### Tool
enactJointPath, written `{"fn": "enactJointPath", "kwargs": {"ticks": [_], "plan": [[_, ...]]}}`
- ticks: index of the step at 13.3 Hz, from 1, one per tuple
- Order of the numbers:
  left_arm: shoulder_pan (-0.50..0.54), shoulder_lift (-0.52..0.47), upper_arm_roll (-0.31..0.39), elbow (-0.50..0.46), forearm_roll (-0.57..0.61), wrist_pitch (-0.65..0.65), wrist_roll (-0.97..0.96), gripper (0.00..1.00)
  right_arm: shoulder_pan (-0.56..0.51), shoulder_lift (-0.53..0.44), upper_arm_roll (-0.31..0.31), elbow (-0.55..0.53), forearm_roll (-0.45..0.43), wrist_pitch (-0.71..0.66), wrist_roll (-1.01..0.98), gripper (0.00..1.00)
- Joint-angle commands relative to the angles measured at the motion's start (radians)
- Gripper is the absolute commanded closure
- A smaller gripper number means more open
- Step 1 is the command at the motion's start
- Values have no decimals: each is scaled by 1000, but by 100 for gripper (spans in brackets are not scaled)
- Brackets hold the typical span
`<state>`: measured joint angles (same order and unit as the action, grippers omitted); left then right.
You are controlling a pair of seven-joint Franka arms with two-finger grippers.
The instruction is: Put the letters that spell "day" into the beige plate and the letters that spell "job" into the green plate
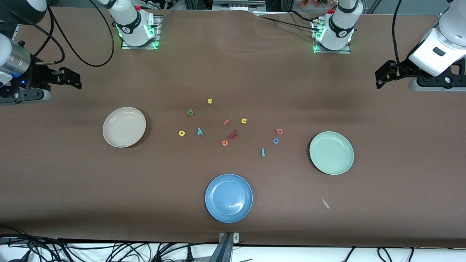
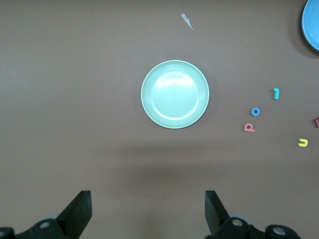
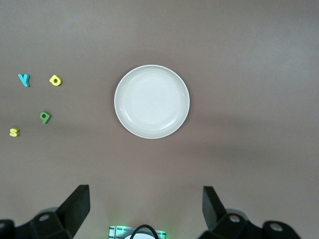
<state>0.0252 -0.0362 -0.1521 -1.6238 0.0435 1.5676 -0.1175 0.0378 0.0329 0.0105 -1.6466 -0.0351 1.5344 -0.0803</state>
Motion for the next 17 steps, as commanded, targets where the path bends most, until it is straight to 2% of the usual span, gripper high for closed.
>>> {"fn": "enactJointPath", "kwargs": {"ticks": [1,17], "plan": [[6,4,-4,19,19,-15,13,0,2,5,-1,13,-6,0,10,0],[-2,30,-12,21,19,20,12,0,36,28,5,8,18,0,11,0]]}}
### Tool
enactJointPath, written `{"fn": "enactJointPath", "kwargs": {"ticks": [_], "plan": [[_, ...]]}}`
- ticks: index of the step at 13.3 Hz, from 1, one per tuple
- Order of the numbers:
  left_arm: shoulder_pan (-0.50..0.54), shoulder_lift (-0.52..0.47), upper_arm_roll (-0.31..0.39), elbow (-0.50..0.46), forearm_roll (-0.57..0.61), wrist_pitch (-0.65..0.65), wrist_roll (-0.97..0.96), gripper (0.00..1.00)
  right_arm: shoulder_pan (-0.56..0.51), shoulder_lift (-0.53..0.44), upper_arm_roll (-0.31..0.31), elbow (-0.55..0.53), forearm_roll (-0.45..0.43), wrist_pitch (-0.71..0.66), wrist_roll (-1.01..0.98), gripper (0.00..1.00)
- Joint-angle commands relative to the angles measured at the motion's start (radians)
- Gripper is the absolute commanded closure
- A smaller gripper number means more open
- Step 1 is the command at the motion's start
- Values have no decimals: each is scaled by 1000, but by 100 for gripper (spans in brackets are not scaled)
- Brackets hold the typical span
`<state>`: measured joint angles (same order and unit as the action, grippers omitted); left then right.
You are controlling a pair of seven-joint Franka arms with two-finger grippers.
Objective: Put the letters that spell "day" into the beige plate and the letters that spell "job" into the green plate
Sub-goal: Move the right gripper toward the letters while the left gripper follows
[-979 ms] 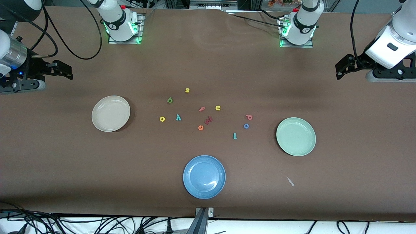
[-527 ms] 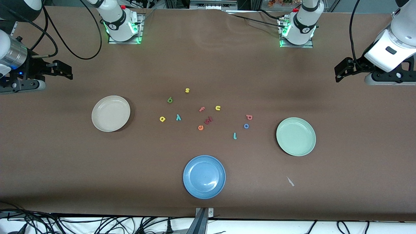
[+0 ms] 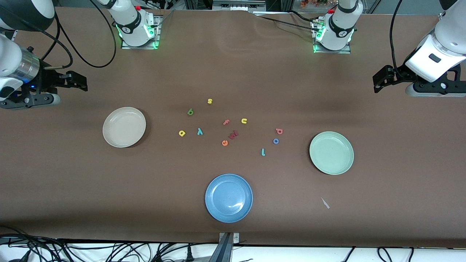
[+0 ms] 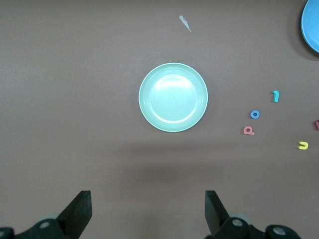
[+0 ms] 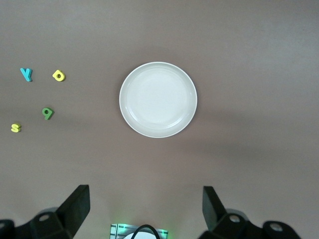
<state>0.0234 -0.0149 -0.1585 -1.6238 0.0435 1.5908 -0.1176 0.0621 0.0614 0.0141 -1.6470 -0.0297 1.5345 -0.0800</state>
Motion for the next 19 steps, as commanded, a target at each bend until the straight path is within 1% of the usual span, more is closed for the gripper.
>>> {"fn": "enactJointPath", "kwargs": {"ticks": [1,3,5,9,12,14,19], "plan": [[0,7,-7,21,19,-5,12,0,24,1,3,9,13,1,11,0],[-2,9,-6,22,21,-3,12,0,39,1,1,4,14,3,14,0],[0,9,-6,21,21,-3,12,0,56,11,3,1,37,9,58,0],[0,10,-4,33,21,-6,13,0,131,15,3,1,39,16,184,0],[-3,12,-4,36,22,-9,13,0,189,55,3,3,39,39,221,0],[1,10,-3,35,21,-9,13,0,223,72,3,-16,40,90,236,0],[-3,10,-7,36,19,-12,12,0,349,100,3,-103,40,263,477,0]]}}
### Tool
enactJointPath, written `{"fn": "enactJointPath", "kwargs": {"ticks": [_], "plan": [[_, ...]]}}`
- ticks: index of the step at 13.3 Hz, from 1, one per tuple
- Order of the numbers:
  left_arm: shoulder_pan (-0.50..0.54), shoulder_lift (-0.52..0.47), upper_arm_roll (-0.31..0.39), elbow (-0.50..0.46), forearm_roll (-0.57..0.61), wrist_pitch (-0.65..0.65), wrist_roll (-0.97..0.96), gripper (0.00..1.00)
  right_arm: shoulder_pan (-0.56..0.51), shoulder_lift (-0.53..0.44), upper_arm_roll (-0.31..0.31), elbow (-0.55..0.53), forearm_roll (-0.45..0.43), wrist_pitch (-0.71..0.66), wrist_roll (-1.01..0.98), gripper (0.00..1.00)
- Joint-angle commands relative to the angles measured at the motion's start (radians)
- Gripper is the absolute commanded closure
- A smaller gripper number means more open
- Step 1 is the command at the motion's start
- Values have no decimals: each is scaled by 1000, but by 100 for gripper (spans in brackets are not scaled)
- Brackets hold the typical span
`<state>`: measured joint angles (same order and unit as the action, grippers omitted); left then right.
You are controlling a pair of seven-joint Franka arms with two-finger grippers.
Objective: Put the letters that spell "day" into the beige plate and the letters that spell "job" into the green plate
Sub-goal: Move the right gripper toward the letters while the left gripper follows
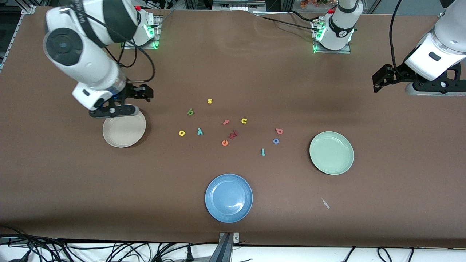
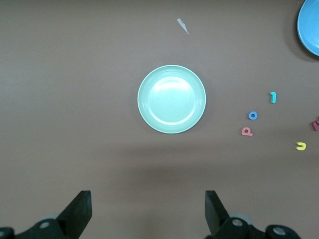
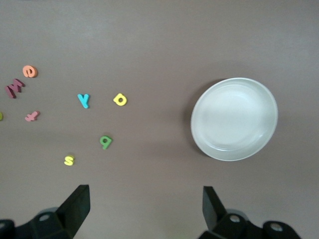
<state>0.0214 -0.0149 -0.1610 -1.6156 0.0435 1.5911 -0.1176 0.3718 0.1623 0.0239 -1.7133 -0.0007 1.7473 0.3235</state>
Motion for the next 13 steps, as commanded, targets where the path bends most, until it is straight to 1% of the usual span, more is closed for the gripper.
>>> {"fn": "enactJointPath", "kwargs": {"ticks": [1,3,5,7,8,10,12,13], "plan": [[-3,10,-5,28,19,-13,12,0,56,8,-7,-55,11,79,135,0],[0,10,-35,28,19,-13,12,0,85,9,-7,-115,11,161,207,0],[-2,15,-37,26,16,-13,9,0,113,23,-7,-179,11,237,288,0],[-9,59,-43,26,4,-13,21,0,139,48,-7,-216,10,299,388,0],[-35,90,-54,28,6,-13,21,0,154,65,-7,-224,11,316,419,0],[-41,124,-63,25,-13,-16,21,0,167,110,-6,-246,11,369,469,0],[-49,189,-100,26,-14,-10,21,0,177,125,5,-316,11,487,526,0],[-61,244,-123,28,-13,-2,9,0,177,125,19,-360,11,545,557,0]]}}
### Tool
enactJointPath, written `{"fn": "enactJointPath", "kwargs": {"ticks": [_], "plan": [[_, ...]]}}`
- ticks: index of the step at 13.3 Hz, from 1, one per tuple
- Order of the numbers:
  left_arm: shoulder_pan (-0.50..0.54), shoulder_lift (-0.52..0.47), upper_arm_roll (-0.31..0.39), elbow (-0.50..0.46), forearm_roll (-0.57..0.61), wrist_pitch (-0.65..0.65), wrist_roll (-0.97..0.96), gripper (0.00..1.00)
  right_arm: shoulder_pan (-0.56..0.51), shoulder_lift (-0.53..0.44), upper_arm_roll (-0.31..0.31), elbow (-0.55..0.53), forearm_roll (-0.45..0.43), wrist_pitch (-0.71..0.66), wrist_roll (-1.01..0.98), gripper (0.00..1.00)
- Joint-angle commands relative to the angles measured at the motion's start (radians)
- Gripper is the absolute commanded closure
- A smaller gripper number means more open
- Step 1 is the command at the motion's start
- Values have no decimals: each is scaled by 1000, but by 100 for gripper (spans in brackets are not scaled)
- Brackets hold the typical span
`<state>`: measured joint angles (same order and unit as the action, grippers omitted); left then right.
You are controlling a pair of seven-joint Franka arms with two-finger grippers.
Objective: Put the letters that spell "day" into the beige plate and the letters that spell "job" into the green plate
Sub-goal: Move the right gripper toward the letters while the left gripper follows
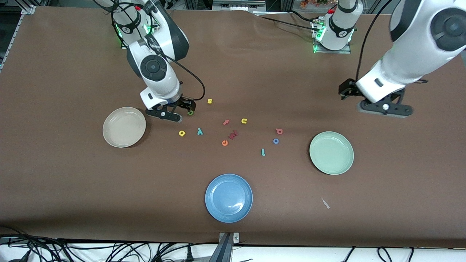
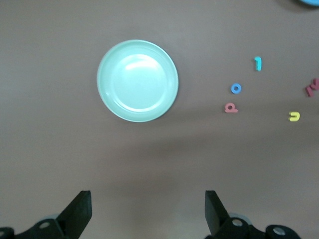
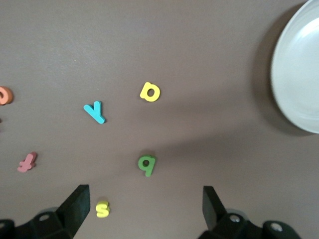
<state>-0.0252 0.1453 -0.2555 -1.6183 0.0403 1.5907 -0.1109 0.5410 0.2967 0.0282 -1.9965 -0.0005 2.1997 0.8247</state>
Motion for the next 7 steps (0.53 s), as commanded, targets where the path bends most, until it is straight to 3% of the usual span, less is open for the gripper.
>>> {"fn": "enactJointPath", "kwargs": {"ticks": [1,3,7], "plan": [[-36,136,-33,35,-11,30,0,0,8,-10,16,-115,11,145,66,0],[-54,227,-33,57,-10,167,-1,0,8,-4,18,-188,11,257,73,0],[-119,341,-36,58,-7,288,-3,0,8,96,28,-190,13,357,105,0]]}}
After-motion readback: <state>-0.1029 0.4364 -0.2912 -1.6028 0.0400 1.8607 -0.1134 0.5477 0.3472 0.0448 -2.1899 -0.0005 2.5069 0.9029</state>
